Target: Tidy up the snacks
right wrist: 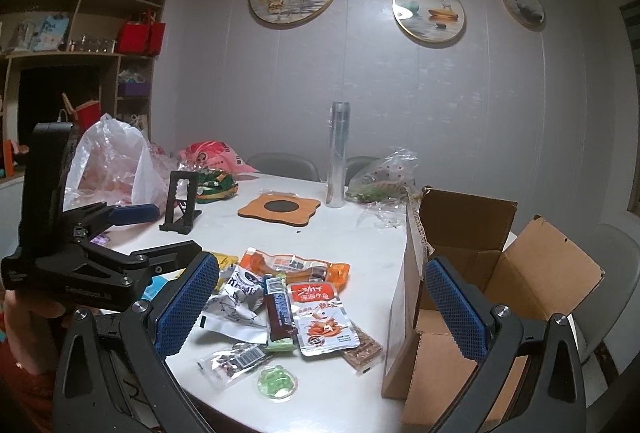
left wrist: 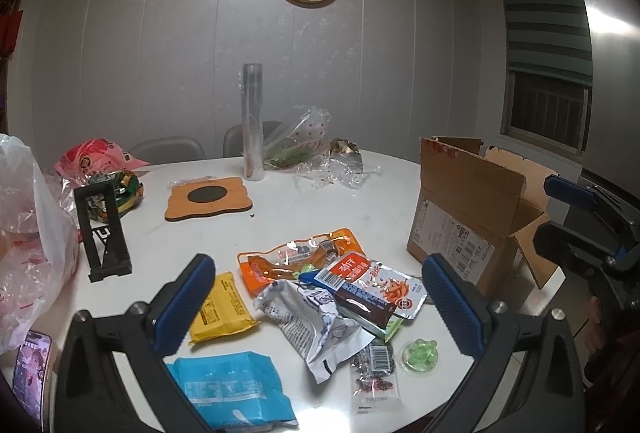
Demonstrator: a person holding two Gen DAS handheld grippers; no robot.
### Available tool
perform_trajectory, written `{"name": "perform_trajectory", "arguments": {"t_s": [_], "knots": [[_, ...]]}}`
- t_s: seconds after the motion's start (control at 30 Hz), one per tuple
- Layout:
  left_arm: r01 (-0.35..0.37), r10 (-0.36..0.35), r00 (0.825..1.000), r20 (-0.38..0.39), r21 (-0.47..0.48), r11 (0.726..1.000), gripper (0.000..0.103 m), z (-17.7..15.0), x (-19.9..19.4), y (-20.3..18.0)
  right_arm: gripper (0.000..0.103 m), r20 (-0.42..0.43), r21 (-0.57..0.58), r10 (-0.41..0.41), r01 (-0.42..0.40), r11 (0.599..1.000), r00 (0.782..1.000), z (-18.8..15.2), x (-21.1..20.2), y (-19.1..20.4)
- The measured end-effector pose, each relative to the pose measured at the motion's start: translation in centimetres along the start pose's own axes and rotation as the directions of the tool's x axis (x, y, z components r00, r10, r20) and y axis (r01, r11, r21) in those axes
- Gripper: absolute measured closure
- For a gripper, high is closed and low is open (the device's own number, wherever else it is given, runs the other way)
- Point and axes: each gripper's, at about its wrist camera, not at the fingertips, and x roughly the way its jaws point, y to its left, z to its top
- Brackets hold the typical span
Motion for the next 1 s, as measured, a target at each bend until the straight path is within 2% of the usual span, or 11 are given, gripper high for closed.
{"name": "perform_trajectory", "arguments": {"t_s": [1.0], "knots": [[0.013, -0.013, 1.000, 0.000, 0.004, 1.000, 0.001, -0.12, -0.29, -0.18, 0.000, -0.002, 0.001, 0.012, -0.012, 1.000, 1.000, -0.34, -0.22, 0.23]]}}
